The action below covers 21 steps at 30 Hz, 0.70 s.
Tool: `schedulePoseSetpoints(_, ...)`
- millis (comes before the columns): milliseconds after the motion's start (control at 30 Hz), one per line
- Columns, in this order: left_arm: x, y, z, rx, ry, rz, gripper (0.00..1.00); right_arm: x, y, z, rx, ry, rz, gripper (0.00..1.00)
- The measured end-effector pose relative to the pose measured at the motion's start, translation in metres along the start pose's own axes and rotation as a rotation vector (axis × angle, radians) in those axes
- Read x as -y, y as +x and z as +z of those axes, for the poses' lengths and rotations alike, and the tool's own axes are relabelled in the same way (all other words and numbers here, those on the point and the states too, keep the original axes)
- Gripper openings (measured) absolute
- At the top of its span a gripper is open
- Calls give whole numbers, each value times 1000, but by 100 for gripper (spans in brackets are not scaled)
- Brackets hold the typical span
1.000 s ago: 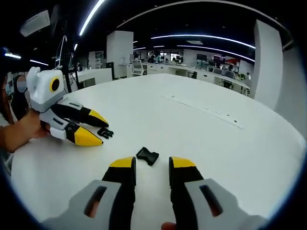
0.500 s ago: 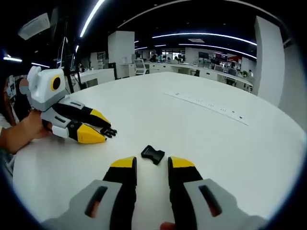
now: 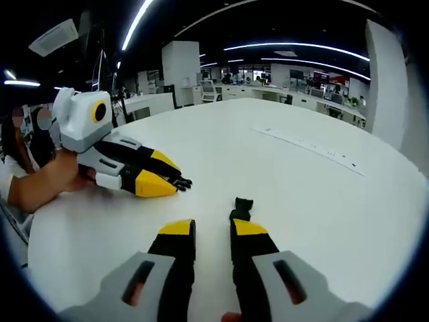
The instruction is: Snap the two parts of the plastic buckle together until the buckle closes and remains connected.
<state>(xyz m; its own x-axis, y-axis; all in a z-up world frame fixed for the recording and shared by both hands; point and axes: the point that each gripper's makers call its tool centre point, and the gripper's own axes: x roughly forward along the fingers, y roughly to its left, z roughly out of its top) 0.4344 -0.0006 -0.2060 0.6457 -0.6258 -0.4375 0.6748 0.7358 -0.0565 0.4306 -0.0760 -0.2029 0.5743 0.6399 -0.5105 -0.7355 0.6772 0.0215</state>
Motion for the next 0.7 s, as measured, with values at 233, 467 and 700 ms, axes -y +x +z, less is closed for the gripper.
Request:
schedulePoseSetpoints(233,1,0,0,-2,1,-1,16,14,-7,2,37,-9,-78,22)
schedulePoseSetpoints(467,-9,5,1,-3,-1,-3,14,9,1,-3,25,-18,-75,24)
schedulePoseSetpoints(700,-20,8,2,-6,-4,0,14,-12,3,0,36,-34,-22,24)
